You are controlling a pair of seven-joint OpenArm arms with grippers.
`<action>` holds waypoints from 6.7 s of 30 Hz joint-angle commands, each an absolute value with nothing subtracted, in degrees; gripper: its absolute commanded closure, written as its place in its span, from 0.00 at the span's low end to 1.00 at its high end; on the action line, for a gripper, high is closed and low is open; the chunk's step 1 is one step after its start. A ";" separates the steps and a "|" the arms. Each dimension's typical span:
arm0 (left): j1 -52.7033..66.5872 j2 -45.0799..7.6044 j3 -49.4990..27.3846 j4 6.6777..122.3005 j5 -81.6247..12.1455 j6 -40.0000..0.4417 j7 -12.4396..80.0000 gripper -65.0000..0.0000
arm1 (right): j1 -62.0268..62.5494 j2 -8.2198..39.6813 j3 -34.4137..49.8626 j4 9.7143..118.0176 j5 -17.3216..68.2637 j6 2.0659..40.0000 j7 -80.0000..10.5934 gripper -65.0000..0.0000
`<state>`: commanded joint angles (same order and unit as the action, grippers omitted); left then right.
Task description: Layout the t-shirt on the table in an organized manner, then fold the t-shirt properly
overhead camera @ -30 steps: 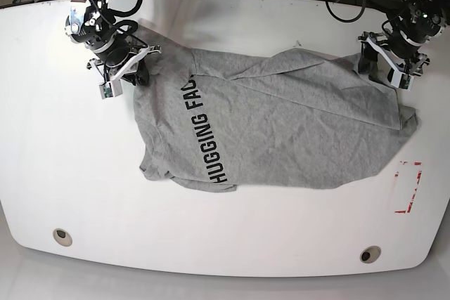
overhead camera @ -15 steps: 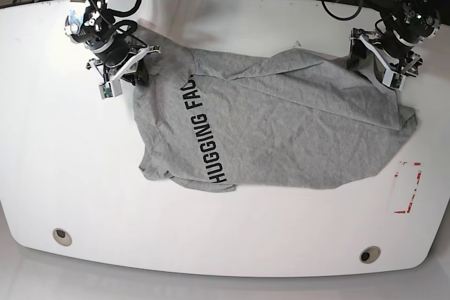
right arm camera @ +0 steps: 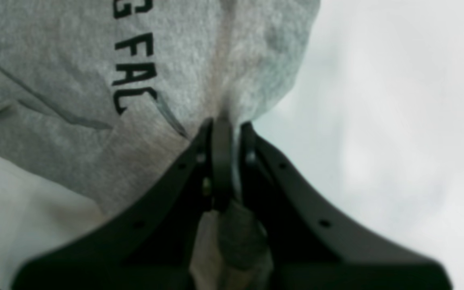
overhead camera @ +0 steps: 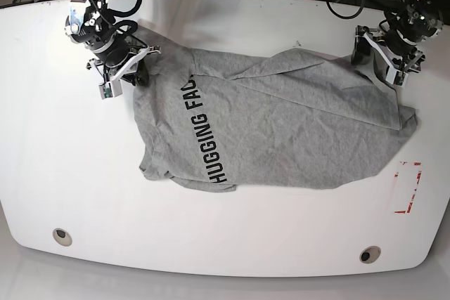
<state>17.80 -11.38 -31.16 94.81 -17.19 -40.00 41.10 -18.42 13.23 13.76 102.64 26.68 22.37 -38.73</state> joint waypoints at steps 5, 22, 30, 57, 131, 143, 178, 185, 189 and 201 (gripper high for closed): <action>16.92 -11.38 -30.81 93.49 -17.19 -40.00 41.10 0.13 | -18.42 13.23 13.76 102.64 26.68 22.37 -38.73 1.00; 15.69 -11.38 -26.68 92.35 -17.19 -40.00 41.10 0.48 | -18.42 13.23 13.76 102.64 26.68 22.37 -38.73 1.00; 15.87 -11.38 -27.21 92.44 -17.19 -40.00 41.10 0.84 | -18.33 13.32 13.76 102.64 26.68 22.37 -38.73 1.00; 24.22 -11.38 -30.81 108.88 -17.27 -40.00 41.36 0.96 | -22.20 13.05 14.02 112.57 27.12 22.02 -38.73 1.00; -40.92 -16.31 -21.67 112.84 -17.80 -40.00 41.10 0.96 | 26.59 29.23 20.53 116.09 49.71 22.29 -39.52 1.00; -48.48 -16.22 -21.49 112.57 -17.80 -40.00 41.10 0.96 | 33.19 32.48 20.79 115.91 51.30 22.20 -39.52 1.00; -30.02 -16.40 -20.26 112.31 -17.63 -40.00 41.01 0.96 | 11.56 33.71 27.21 115.12 62.11 22.02 -39.87 1.00; -26.42 -13.67 -20.00 109.23 -17.19 -40.00 36.44 0.96 | 13.49 28.88 22.99 112.92 52.79 22.02 -39.87 1.00; -26.51 -13.49 -18.68 105.10 -17.19 -40.00 33.89 0.96 | 14.99 24.48 20.26 111.08 44.53 22.37 -39.78 1.00; -29.93 -13.67 -14.99 86.99 -14.11 -40.00 23.60 0.95 | 23.96 16.66 14.99 98.07 25.45 22.46 -39.34 1.00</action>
<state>-29.93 -13.67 -14.99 86.99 -14.11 -40.00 23.60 23.96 16.66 14.99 98.07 25.45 22.46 -39.34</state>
